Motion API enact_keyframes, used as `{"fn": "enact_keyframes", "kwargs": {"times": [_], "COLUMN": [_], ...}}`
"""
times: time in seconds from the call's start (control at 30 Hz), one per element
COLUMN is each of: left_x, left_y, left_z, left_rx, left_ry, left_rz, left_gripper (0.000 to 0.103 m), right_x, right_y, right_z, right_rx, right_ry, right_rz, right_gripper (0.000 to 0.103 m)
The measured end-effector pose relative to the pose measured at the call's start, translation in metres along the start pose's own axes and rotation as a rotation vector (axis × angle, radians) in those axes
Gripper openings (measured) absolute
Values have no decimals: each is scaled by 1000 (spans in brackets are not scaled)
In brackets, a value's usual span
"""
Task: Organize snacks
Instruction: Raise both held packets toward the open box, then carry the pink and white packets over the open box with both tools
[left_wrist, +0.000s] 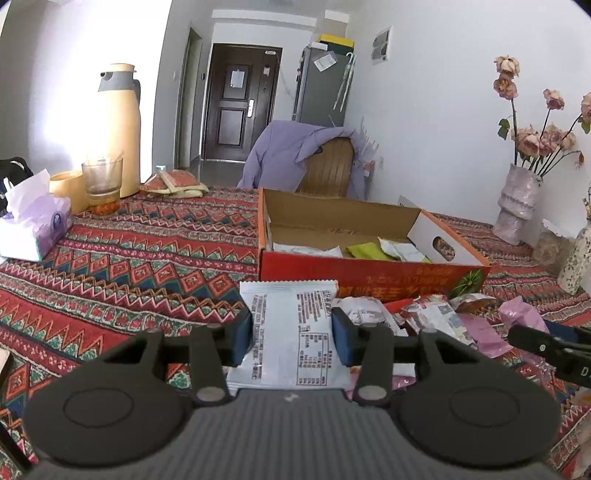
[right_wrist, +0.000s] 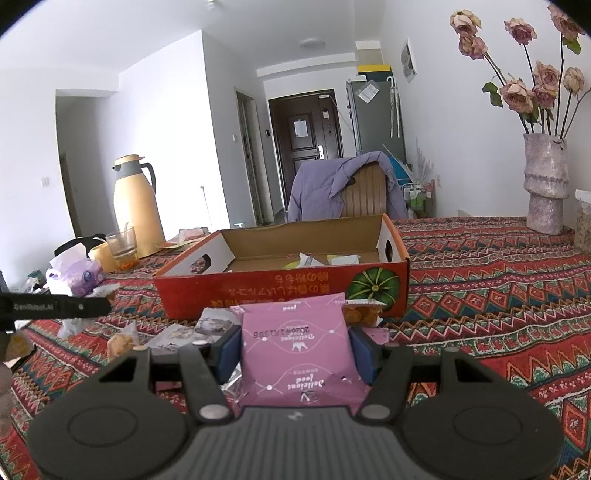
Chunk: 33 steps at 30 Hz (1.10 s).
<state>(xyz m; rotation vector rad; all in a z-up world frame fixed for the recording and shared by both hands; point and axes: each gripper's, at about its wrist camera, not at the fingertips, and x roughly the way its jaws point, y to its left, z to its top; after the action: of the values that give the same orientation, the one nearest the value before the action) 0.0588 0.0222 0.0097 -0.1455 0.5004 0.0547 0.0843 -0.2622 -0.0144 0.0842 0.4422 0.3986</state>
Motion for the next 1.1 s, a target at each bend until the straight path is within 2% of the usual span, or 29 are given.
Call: {"fn": "enact_keyframes", "kwargs": {"times": [0.33,0.53,0.8,1.1], "left_x": [2,12,41,103], "left_y": [-6,-24,-48,-59], "left_z": [9,28,59,92], "left_rx": [13,54,77,92], "left_ry": [-21,-61,-85,-66], "left_rz": [-4,-6,-14,9], "left_gripper": [46,46,46,46], "right_x": [2,13,53,121], "right_y": [1,4,0,-20], "right_z": [5,28,68,106], "right_rx": [-4,-15,-24,14], "right_ry": [-15,-63,-86,-58], "right_rz": [0,5,1,-44], "right_gripper": [61,61,61,61]}}
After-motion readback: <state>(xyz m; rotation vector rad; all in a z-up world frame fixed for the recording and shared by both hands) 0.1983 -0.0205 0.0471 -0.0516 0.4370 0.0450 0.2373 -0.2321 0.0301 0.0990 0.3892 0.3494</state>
